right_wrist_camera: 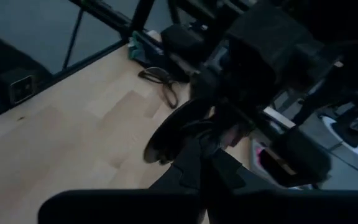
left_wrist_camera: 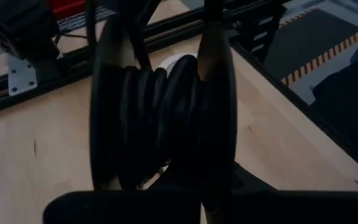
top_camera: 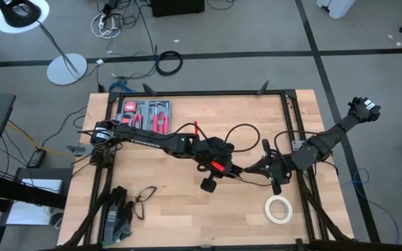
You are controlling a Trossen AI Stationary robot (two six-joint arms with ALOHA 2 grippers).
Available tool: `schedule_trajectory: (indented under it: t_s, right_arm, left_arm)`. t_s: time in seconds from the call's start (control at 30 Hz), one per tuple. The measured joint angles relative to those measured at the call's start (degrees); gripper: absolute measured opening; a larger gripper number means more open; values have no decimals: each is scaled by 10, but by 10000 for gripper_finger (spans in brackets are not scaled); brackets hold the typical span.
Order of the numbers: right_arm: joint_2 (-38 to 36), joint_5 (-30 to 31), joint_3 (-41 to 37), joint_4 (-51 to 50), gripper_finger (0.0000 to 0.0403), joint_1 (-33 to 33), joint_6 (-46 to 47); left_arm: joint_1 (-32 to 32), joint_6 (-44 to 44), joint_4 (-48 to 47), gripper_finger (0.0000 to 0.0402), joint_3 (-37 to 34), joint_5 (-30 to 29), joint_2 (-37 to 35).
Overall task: Coil cords
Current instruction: Coil the black wire onto the spool
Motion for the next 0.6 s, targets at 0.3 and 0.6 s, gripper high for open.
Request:
schedule_trajectory:
  t_s: [0.3, 0.6]
  right_arm:
    - [-1, -9, 9, 64, 50, -33, 6]
    - [3, -21, 8, 64, 54, -57, 23]
  left_arm:
    - [-5, 2, -10, 0, -6, 23, 7]
    - [-8, -2, 43, 0, -26, 16, 5]
